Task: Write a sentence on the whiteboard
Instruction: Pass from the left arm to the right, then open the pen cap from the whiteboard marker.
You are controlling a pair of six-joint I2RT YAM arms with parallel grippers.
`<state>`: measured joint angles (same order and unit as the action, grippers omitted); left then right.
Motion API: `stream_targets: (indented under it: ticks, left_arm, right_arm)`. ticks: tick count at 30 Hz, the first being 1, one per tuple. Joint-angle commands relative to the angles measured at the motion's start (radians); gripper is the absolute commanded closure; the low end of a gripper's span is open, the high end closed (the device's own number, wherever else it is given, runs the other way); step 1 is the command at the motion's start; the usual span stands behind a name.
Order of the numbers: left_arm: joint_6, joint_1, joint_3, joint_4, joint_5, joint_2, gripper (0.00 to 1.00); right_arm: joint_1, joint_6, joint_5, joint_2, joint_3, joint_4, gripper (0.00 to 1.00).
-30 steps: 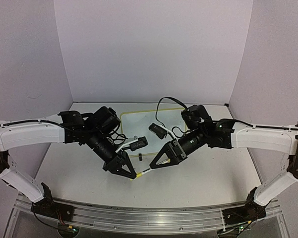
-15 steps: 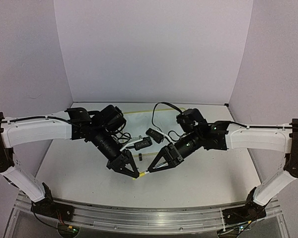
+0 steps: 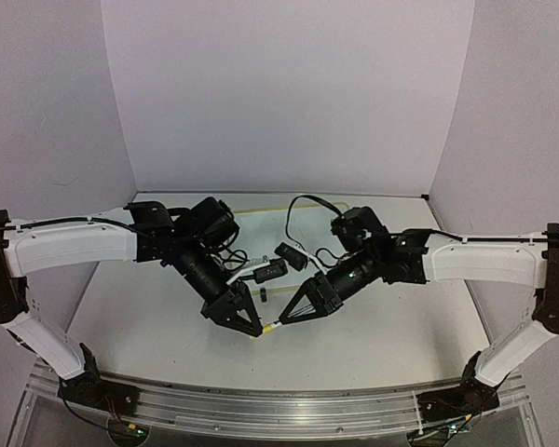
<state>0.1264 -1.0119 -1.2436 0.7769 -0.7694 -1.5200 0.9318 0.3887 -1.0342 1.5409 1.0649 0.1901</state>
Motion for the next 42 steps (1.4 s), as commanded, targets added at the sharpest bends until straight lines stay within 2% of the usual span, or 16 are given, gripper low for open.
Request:
stream_targets:
  ticks: [1, 4, 6, 10, 18, 20, 22, 29, 36, 42]
  left_arm:
    - [-0.067, 0.001, -0.003, -0.124, 0.104, 0.067, 0.64]
    - [-0.190, 0.002, 0.103, -0.294, 0.218, 0.179, 0.36]
    - [-0.298, 0.006, 0.182, -0.438, 0.276, 0.261, 0.25]
    - [-0.483, 0.007, 0.309, -0.711, 0.301, 0.377, 0.15]
    - [-0.654, 0.007, 0.315, -0.920, 0.172, 0.349, 0.05]
    - [-0.657, 0.007, 0.300, -0.913, 0.156, 0.329, 0.06]
    - [-0.654, 0.007, 0.292, -0.903, 0.147, 0.317, 0.12]
    - [-0.654, 0.007, 0.307, -0.904, 0.130, 0.322, 0.41]
    - [-0.632, 0.008, 0.310, -0.871, 0.156, 0.375, 0.40]
    - [-0.605, 0.007, 0.298, -0.799, 0.183, 0.399, 0.59]
  right_arm:
    - [0.008, -0.017, 0.132, -0.068, -0.013, -0.047, 1.00]
    - [0.008, 0.023, 0.242, -0.142, -0.052, -0.123, 1.00]
    - [0.007, 0.069, 0.304, -0.195, -0.093, -0.228, 1.00]
    - [0.008, 0.160, 0.338, -0.280, -0.195, -0.458, 1.00]
    - [0.023, 0.197, 0.290, -0.265, -0.193, -0.593, 1.00]
    - [0.027, 0.206, 0.282, -0.257, -0.191, -0.614, 1.00]
    - [0.029, 0.213, 0.283, -0.259, -0.195, -0.630, 1.00]
    - [0.029, 0.224, 0.298, -0.289, -0.211, -0.635, 1.00]
    - [0.029, 0.226, 0.305, -0.294, -0.224, -0.627, 1.00]
    - [0.029, 0.227, 0.307, -0.295, -0.221, -0.622, 1.00]
